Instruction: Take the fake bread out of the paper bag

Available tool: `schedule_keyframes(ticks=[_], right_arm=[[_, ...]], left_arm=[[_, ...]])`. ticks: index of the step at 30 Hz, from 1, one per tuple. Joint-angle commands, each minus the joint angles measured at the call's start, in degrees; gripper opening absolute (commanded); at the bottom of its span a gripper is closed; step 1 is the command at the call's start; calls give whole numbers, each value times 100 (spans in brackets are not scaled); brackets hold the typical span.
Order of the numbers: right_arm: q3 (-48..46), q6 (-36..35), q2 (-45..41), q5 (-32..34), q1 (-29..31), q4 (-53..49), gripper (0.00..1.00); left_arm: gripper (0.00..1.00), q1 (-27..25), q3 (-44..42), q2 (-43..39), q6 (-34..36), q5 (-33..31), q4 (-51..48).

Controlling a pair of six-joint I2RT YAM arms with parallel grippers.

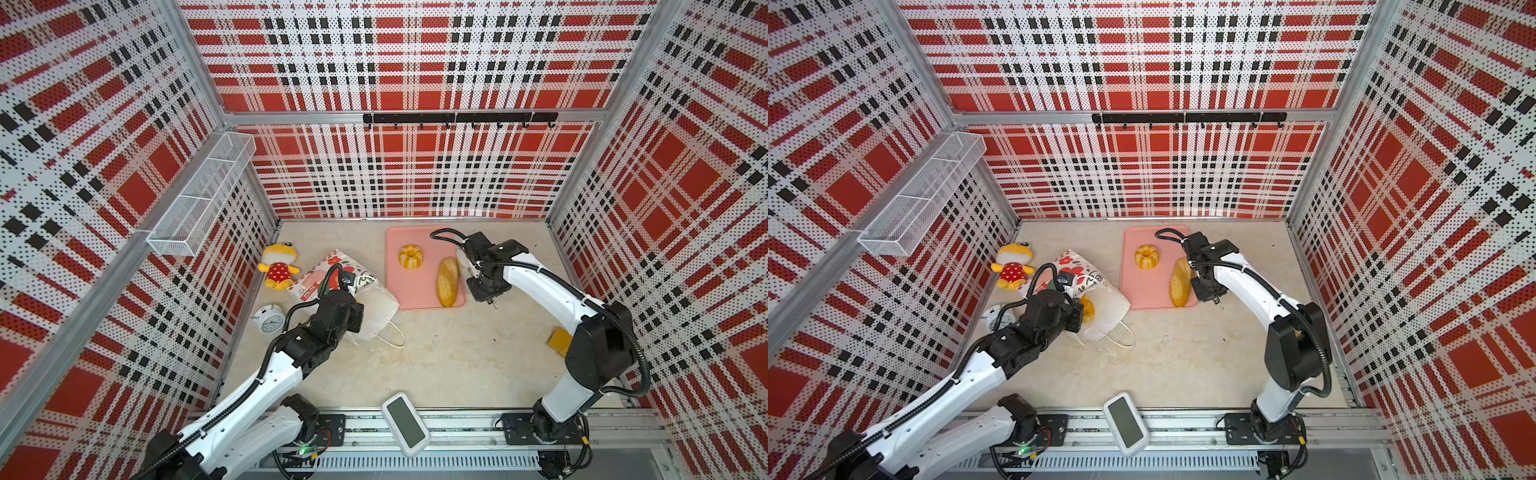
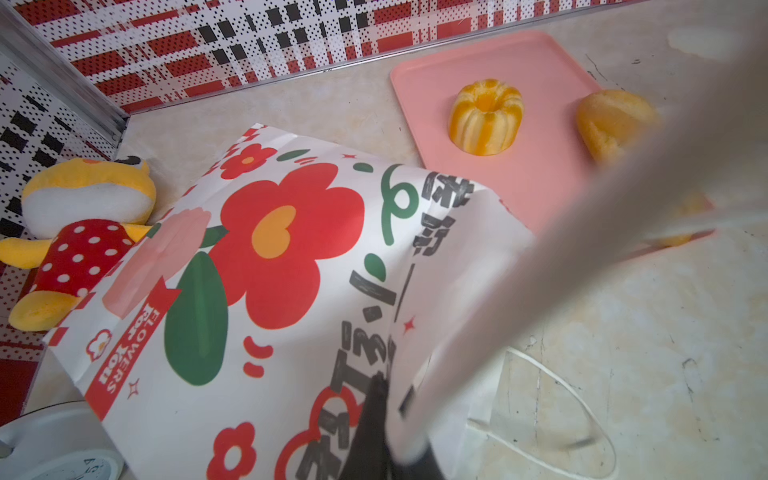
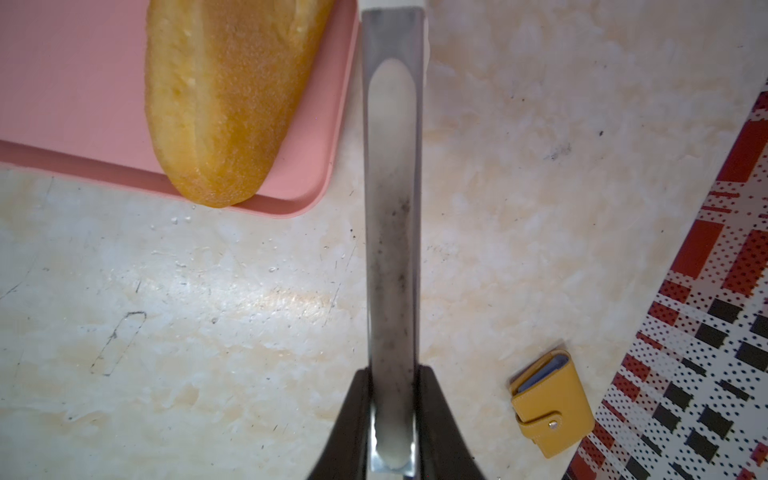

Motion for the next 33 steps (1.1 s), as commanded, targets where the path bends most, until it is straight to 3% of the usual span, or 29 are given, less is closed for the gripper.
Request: schedule_keyframes(ticks=[1, 5, 10, 16, 17, 19, 21, 22, 30, 33], right_arm=[[29, 110, -468, 30, -290, 303, 0], [-661, -82, -916, -904, -1117, 1439, 0], [-1716, 111, -708, -3417, -2750, 3403, 0], [-1328, 58, 606, -3837, -2980, 3596, 0], [-1294, 117, 708, -3840, -2981, 3626, 2], [-1225, 273, 810, -3576, -2978, 3496, 29], [-1259, 466, 747, -3117, -3005, 3345, 49], [-1293, 554, 672, -2918, -3025, 3259, 55], [-1552, 732, 97, -1250, -2931, 2629, 65], [-1585, 899, -53, -777, -2720, 2591, 73]], left_arm=[[0, -12, -7, -92, -103, -53, -113], [0, -16, -14, -97, -93, -32, -116], [0, -22, -8, -72, -74, -23, -106], [0, -29, -8, -65, 20, -17, -118], [0, -32, -7, -75, 31, -18, -125], [0, -32, 15, -99, 105, -44, -176], [0, -32, 44, -132, 186, -71, -236], [0, -31, 62, -144, 216, -80, -265], [0, -26, 116, -224, 258, -45, -335], [0, -31, 107, -222, 216, -18, -332]])
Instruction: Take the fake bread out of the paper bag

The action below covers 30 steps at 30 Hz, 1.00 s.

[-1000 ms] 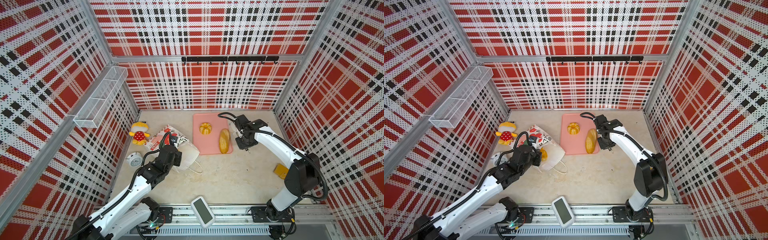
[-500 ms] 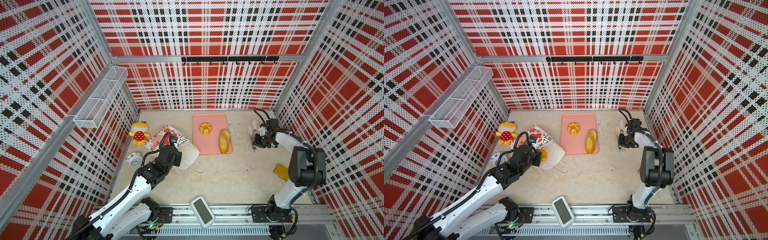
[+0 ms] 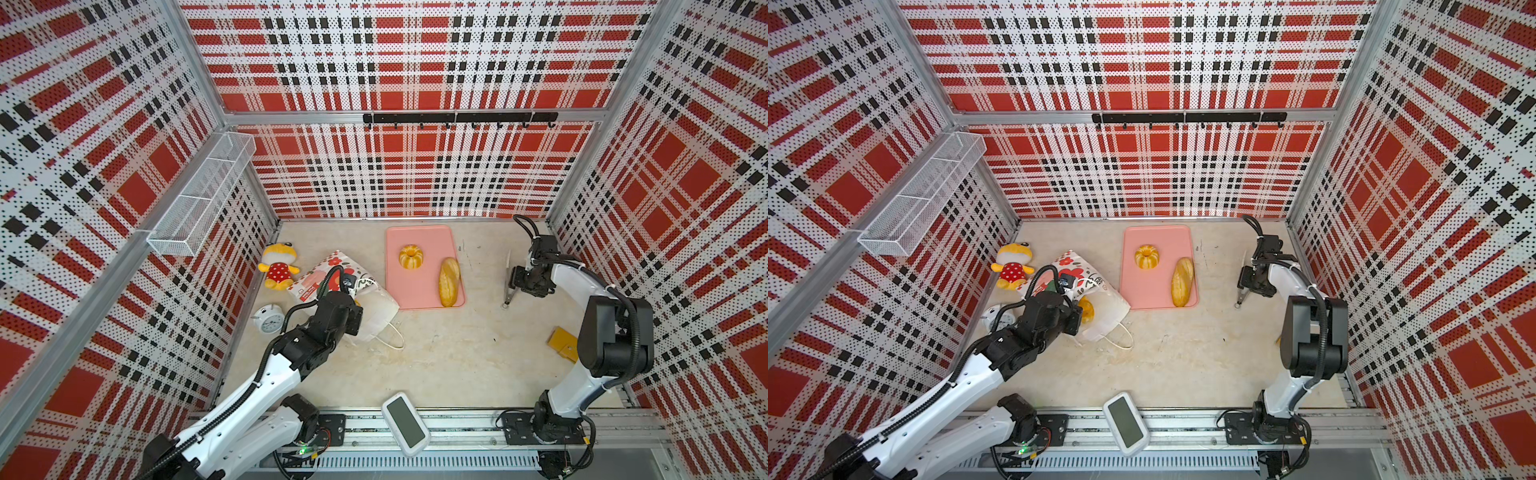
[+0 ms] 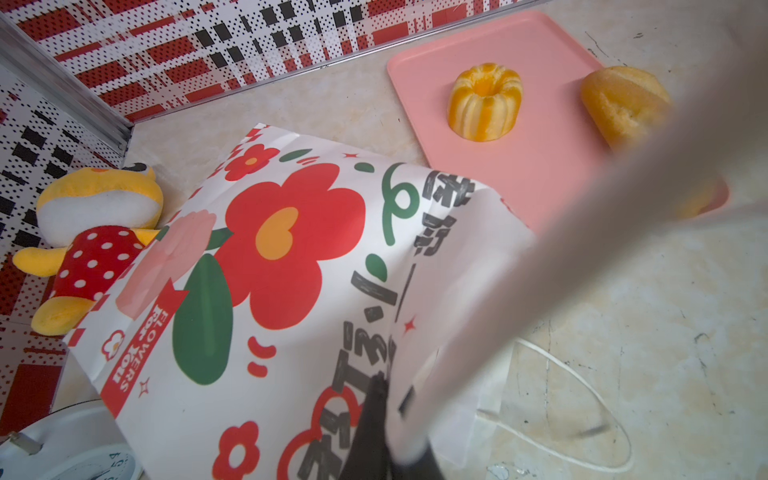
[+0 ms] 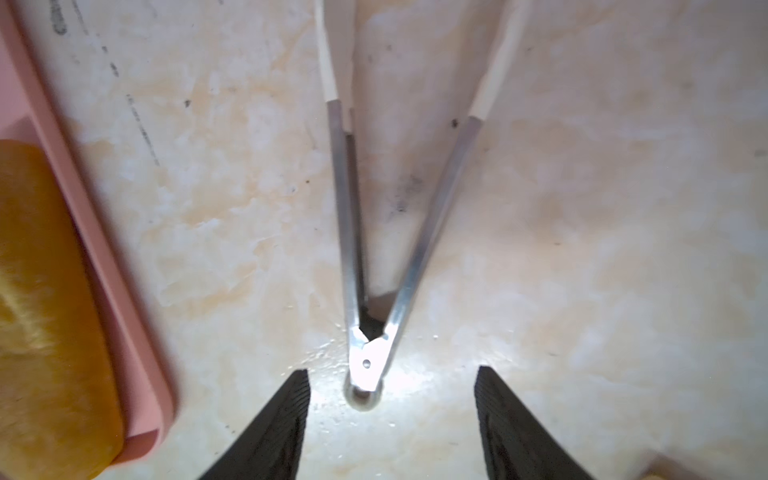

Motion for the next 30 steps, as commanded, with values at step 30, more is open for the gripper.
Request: schedule_keyframes(ticks=[30], right_arm=[[692, 1261, 1930, 661, 623, 1151, 68]], left_arm=[[0, -6, 34, -128, -27, -25, -91]])
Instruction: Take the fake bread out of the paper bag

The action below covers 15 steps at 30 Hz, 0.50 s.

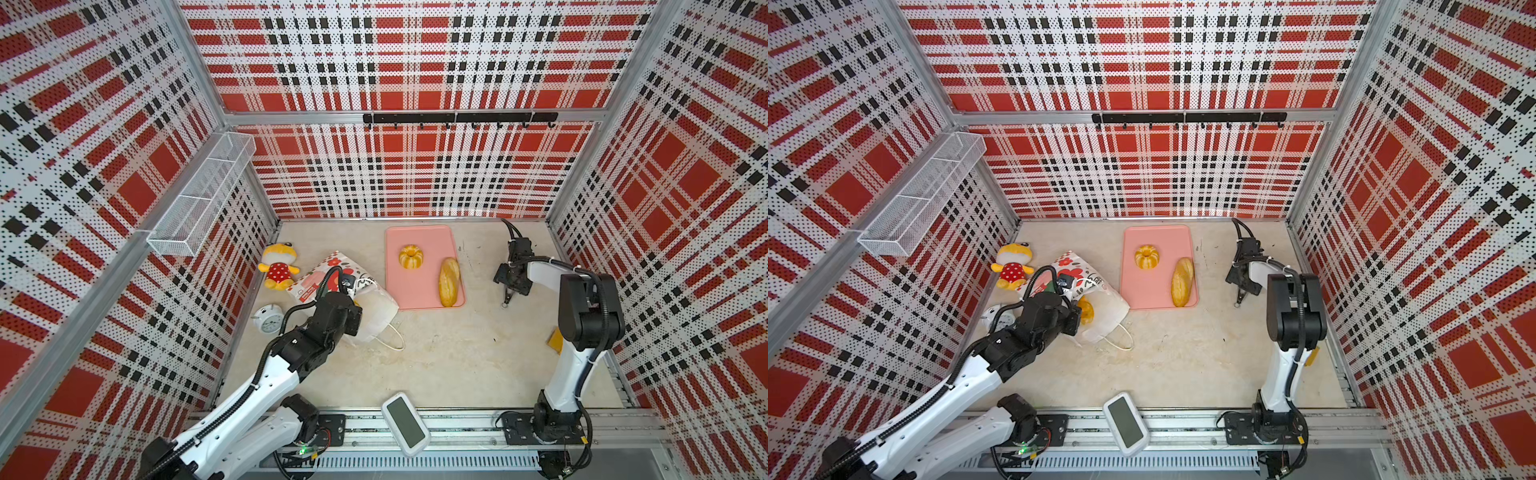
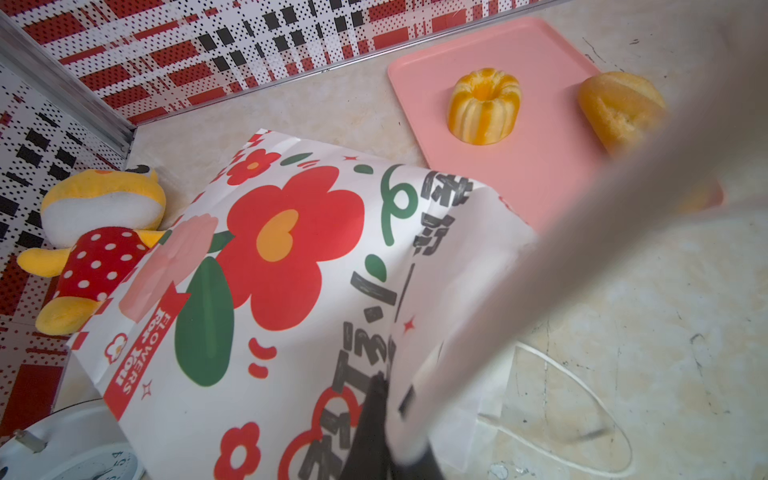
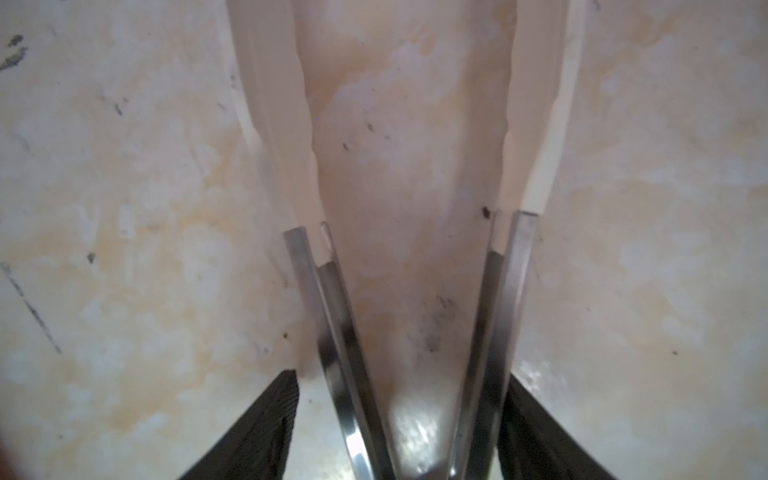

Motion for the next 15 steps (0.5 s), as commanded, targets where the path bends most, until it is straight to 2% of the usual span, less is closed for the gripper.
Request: schedule_keyframes(ticks=[1, 4, 6, 8, 10, 15], right_arm=[[295, -125, 373, -111, 123, -259, 65], [412, -128, 455, -60, 141, -397, 59], [378, -179, 400, -51, 172, -406, 42], [289, -221, 233, 16, 260, -435, 34], [132, -570, -53, -12, 355, -461, 33], [-208, -901, -855, -745, 369, -836, 34]], left_arm=[[0, -3, 39, -41, -27, -26, -67], [0, 9, 43, -15, -27, -16, -46], [0, 14, 52, -15, -27, -7, -42], [0, 21, 57, -22, -26, 2, -38], [0, 23, 61, -41, -24, 17, -37], [0, 39, 78, -56, -20, 53, 4]])
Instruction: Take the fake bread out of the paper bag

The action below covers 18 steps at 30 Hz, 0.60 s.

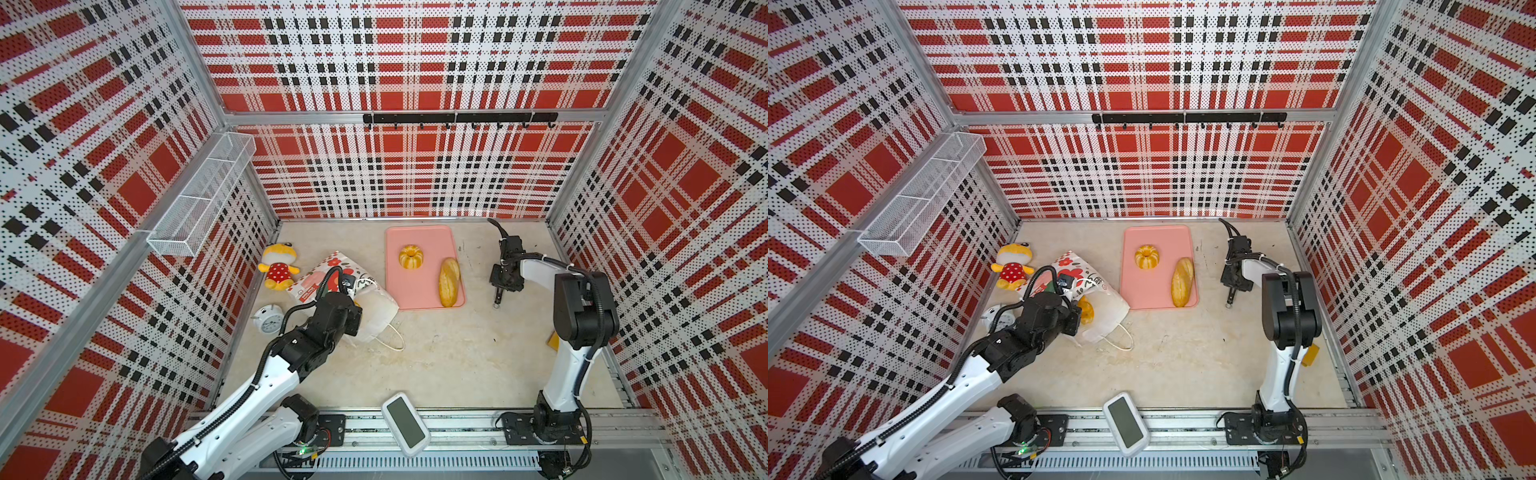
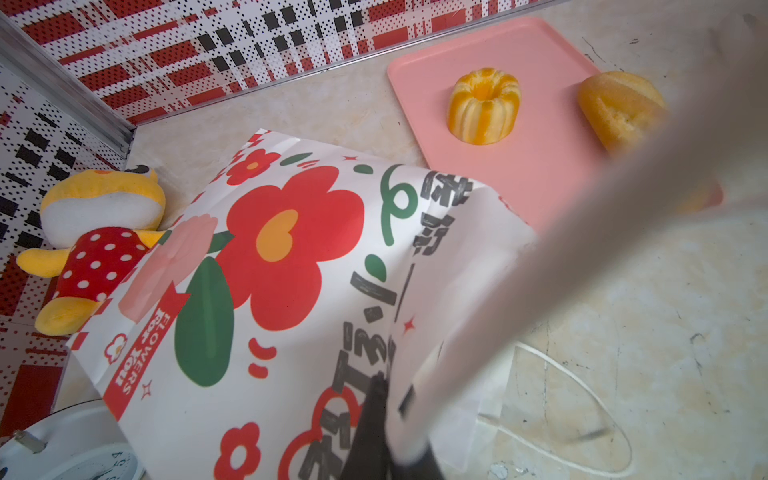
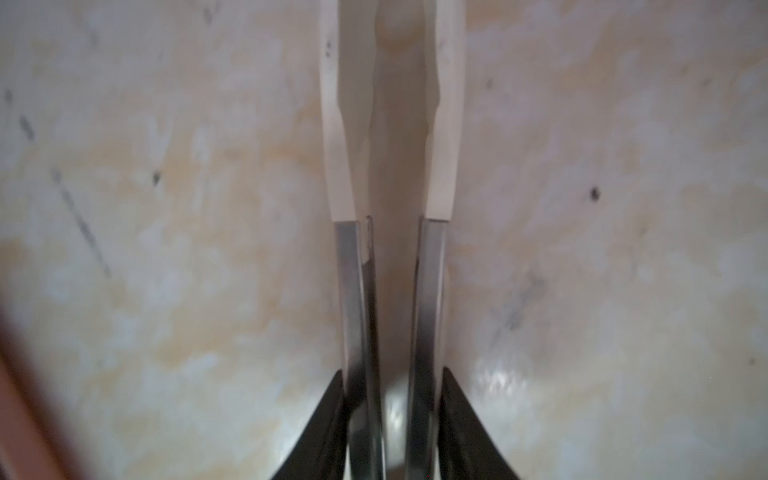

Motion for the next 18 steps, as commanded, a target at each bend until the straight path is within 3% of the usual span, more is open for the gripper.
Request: schedule_keyframes(ticks=[1, 14, 18], right_arm=[[-165, -368, -728, -558, 41, -382, 33], [-30, -540, -2307, -2024, 41, -1910, 38], [184, -665, -2574, -2677, 42, -2413, 34]], left_arm=[[0, 35, 94, -59, -15, 54, 5], [0, 69, 61, -217, -11, 116, 40], [0, 69, 77, -230, 44, 151, 55]])
